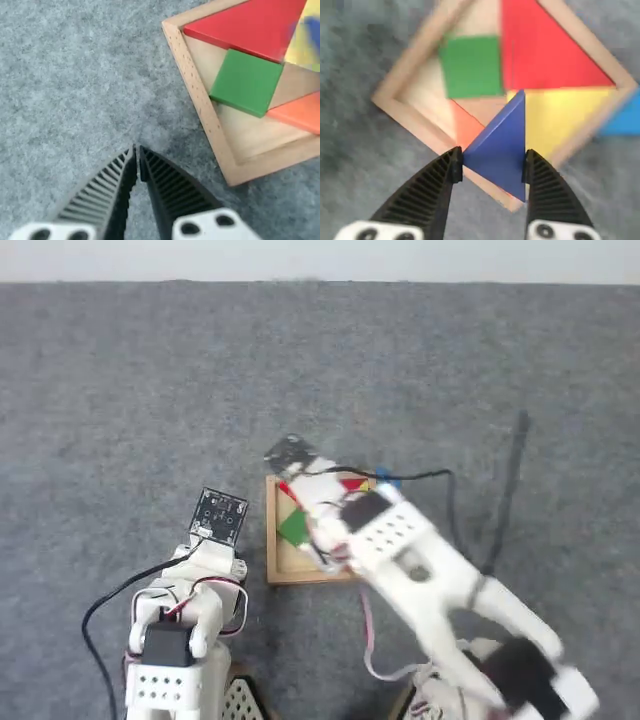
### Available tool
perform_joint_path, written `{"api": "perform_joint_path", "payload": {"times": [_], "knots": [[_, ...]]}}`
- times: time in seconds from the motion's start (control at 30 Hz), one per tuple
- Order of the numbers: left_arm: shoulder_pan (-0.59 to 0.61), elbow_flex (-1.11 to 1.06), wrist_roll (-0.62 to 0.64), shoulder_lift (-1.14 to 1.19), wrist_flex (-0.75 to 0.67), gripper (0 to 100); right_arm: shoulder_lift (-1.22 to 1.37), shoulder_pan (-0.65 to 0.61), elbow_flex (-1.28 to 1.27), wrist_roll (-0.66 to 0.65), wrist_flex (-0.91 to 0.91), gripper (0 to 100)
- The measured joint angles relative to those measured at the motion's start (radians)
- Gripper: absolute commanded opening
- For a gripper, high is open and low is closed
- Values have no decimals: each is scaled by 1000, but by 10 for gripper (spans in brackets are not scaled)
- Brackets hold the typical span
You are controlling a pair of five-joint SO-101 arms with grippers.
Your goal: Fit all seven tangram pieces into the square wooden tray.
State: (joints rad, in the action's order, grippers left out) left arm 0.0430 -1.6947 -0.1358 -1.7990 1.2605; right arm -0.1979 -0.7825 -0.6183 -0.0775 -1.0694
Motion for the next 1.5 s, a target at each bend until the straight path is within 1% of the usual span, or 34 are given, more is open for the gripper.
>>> {"api": "perform_joint_path", "payload": {"times": [0.17, 0.3, 0.57, 0.8, 0.93, 1.03, 1.2, 1.3, 1.5], "knots": [[0, 0, 0, 0, 0, 13, 196, -81, 153, 29, 2, 144], [0, 0, 0, 0, 0, 13, 298, -89, 219, 66, 2, 144], [0, 0, 0, 0, 0, 13, 316, -91, 244, 170, 34, 144], [0, 0, 0, 0, 0, 13, 316, -133, 244, 253, 35, 144], [0, 0, 0, 0, 0, 13, 316, -138, 244, 256, 35, 149], [0, 0, 0, 0, 0, 13, 316, -138, 242, 224, 35, 154], [0, 0, 0, 0, 0, 13, 278, -140, 199, 180, 44, 244], [0, 0, 0, 0, 0, 13, 233, -140, 169, 158, 54, 249], [0, 0, 0, 0, 0, 13, 123, -140, 64, 120, 132, 249]]}}
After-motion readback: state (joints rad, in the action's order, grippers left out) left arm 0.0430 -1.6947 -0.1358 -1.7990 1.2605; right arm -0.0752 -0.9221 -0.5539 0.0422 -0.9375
